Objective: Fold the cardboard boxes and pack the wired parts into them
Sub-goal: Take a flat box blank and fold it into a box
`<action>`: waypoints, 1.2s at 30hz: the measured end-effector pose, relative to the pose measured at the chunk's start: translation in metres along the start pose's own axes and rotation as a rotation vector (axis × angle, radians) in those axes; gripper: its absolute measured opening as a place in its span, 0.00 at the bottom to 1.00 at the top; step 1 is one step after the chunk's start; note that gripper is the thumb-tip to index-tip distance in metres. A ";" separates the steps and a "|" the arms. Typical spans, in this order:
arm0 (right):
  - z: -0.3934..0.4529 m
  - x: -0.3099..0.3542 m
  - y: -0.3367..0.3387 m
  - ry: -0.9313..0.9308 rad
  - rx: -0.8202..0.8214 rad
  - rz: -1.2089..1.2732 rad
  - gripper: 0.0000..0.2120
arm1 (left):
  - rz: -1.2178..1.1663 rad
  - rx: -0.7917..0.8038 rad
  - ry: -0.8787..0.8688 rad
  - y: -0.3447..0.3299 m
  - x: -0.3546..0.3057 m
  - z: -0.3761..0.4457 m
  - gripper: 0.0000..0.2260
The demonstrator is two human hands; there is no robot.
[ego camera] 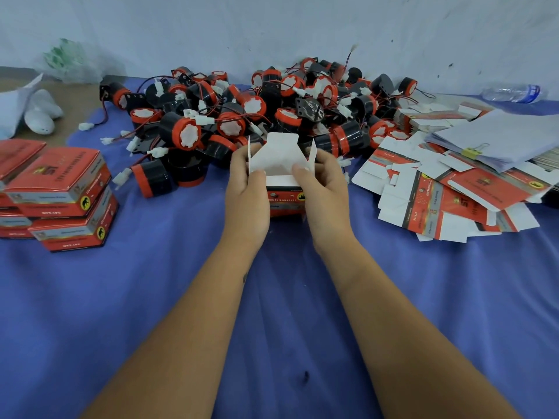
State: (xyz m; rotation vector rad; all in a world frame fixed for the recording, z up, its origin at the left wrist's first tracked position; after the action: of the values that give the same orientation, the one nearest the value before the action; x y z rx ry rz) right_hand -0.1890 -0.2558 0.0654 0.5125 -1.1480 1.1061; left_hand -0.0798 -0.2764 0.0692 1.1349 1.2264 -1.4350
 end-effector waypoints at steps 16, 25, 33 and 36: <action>-0.005 0.005 0.006 0.251 -0.102 -0.172 0.10 | -0.100 -0.133 -0.149 0.010 0.005 0.011 0.18; -0.003 0.005 0.004 0.185 0.032 -0.165 0.05 | -0.062 -0.087 -0.135 0.012 0.004 0.007 0.02; 0.005 0.004 0.001 0.092 0.093 -0.063 0.20 | -0.199 -0.034 -0.009 0.008 0.004 0.010 0.11; 0.003 0.004 -0.003 0.068 0.036 -0.053 0.22 | -0.235 0.018 0.033 0.006 0.002 0.010 0.19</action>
State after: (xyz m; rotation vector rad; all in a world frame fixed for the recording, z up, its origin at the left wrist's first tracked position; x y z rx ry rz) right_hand -0.1872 -0.2579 0.0704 0.5269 -1.0517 1.0922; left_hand -0.0747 -0.2875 0.0667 1.0566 1.4103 -1.6091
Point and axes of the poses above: each hand's wrist, its own z-axis towards the middle knuckle, its own y-axis out of the back of the hand, x = y × z, the point moved 2 cm from there along z, towards the middle knuckle, and after that the axes turned 10 degrees about y, right-handed, at the moved point
